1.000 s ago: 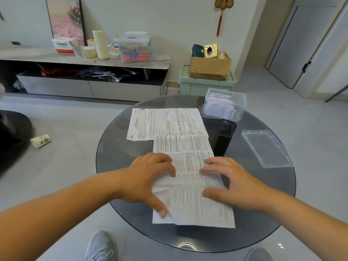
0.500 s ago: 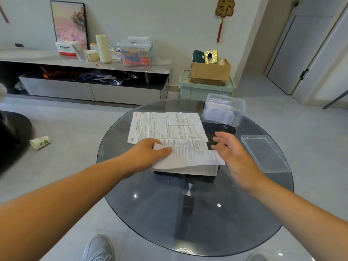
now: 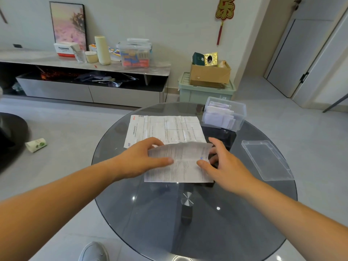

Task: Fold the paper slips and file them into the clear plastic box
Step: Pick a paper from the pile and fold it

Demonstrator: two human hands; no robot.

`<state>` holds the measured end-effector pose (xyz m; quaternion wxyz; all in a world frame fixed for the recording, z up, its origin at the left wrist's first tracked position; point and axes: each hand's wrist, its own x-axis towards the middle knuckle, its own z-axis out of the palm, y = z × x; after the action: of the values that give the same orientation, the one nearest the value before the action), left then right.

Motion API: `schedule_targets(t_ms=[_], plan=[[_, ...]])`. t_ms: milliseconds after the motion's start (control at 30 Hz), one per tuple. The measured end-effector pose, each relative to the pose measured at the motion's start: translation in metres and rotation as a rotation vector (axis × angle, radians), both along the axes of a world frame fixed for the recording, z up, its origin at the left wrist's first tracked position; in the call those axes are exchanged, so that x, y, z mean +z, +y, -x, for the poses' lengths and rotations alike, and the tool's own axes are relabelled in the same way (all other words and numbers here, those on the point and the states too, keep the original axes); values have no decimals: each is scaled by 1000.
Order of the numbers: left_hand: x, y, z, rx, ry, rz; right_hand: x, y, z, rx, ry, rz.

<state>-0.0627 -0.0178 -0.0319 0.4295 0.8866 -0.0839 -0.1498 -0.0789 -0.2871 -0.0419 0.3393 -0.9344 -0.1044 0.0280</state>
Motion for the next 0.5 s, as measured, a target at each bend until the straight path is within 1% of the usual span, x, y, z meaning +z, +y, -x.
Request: schedule_targets(t_ms=[67,100,167,200,233,267,300,333,400,467,500], plan=[[-4,-3,2,-10,-85,-107,3,4,-1,-68,13,0],[-6,-5,2,-20,-109,-136,3,5,-1,-115,-10,40],[-9,-8,6,-28,-165,-181,2,4,3,-163,-162,194],[-11,-9,7,-24,-233,-225,0,3,6,-126,-273,243],[-13,-9,8,-8,-332,-283,-2,2,9,-47,-358,257],[-16,-8,7,8,-433,-330,-4,2,13,46,-380,252],[-19,-7,6,27,-501,-341,-7,2,15,126,-341,245],[-20,-7,5,46,-515,-318,-10,2,18,184,-273,253],[-21,-6,3,43,-453,-283,-17,1,21,251,-161,331],[-20,-7,3,-29,-388,-335,-18,-2,21,262,-137,412],[-19,-7,4,-81,-387,-389,-18,-3,21,254,-131,436]])
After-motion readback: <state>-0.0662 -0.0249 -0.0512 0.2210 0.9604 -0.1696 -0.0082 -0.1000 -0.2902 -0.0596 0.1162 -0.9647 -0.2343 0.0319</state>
